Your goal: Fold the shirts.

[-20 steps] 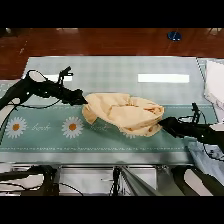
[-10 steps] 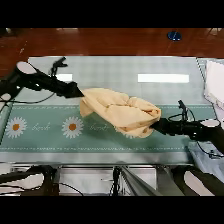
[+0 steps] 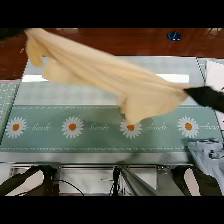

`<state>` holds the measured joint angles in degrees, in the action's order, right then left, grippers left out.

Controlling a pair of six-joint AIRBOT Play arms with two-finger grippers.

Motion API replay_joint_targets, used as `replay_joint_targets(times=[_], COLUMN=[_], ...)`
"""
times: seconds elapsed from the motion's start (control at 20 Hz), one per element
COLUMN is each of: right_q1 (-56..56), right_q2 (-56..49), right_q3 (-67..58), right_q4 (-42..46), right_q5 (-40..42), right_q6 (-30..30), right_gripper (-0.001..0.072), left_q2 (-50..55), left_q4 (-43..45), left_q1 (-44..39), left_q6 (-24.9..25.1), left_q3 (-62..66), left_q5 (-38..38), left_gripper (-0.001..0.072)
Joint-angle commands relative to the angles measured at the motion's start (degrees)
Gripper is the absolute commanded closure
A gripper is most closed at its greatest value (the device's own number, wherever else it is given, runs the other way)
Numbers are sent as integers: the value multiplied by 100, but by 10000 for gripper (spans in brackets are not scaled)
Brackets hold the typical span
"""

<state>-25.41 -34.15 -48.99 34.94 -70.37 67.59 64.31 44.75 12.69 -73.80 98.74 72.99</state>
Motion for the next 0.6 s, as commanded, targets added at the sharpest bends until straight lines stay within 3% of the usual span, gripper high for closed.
replay_joint_targets(times=[0.0,0.15,0.3,0.4,0.55], right_q1=[-157,-157,-157,-157,-157], right_q2=[223,223,223,223,223], right_q3=[-1478,-2538,-3359,-3838,-4529], right_q4=[466,466,560,826,1486], right_q5=[385,721,551,26,-1353], right_q6=[409,579,953,1390,1812], right_gripper=[686,687,687,687,687], left_q2=[-796,-1506,-2164,-2566,-3034], left_q4=[26,85,114,404,704], left_q1=[299,337,334,334,334], left_q6=[-197,-197,-249,-723,-1335], left_q3=[713,713,713,713,708], left_q5=[-50,-31,79,520,1823], left_gripper=[685,685,685,685,685])
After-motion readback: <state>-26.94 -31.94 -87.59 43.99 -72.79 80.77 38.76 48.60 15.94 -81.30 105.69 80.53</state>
